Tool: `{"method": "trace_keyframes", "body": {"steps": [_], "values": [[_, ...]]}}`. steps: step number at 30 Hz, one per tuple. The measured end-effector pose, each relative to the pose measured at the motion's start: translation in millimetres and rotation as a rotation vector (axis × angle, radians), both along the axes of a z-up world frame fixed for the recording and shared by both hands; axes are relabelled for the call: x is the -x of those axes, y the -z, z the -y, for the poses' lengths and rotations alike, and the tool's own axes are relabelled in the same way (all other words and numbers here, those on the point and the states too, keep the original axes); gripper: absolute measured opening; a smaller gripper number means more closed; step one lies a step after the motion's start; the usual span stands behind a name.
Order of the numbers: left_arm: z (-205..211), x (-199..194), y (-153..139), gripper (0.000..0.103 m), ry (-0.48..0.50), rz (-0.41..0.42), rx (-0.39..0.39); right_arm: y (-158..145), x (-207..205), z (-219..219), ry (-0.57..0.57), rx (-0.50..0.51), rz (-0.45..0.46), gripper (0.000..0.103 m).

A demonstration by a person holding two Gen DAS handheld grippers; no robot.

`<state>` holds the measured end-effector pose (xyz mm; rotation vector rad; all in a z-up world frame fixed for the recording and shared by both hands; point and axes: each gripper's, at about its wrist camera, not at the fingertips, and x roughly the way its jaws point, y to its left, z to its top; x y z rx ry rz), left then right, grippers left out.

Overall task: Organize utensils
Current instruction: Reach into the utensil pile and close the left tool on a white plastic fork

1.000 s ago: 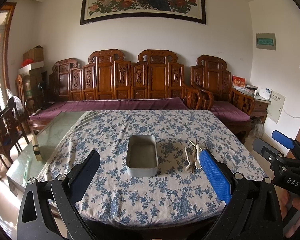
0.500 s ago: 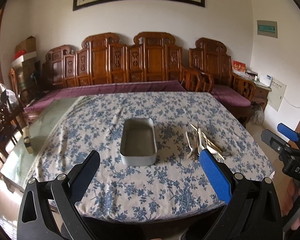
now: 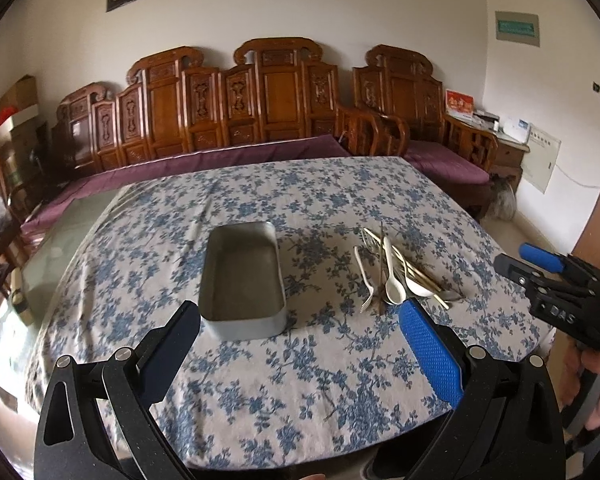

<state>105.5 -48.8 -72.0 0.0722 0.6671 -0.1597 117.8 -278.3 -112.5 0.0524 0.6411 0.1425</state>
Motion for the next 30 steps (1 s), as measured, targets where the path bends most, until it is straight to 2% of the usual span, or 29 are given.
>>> {"method": "trace_keyframes", "body": {"steps": [3,7,13,19,23,30], "values": [[9.0,-9.6,4.3,0.097,0.029,0.001,-0.004,9.3,-16.1,12.0,0.010,0.006,-0.027,0.056],[21.6,-24.8,13.7,0.097,0.069,-0.006,-0.008,20.2,-40.0,34.4,0.008,-0.043,-0.086,0.047],[36.6,-47.0,34.2,0.095,0.126,-0.049,-0.004,41.3,-75.4,56.4,0.023,0.008,-0.153,0.041],[55.4,-74.8,61.6,0.083,0.172,-0.122,-0.009,82.6,-105.6,58.7,-0.019,0.070,-0.248,0.037],[66.3,-91.3,85.2,0.070,0.195,-0.180,-0.029,106.2,-118.3,56.4,-0.052,0.089,-0.289,0.036],[88.4,-122.1,126.4,0.052,0.235,-0.257,-0.055,128.5,-127.5,60.4,-0.067,0.093,-0.330,0.036]]}}
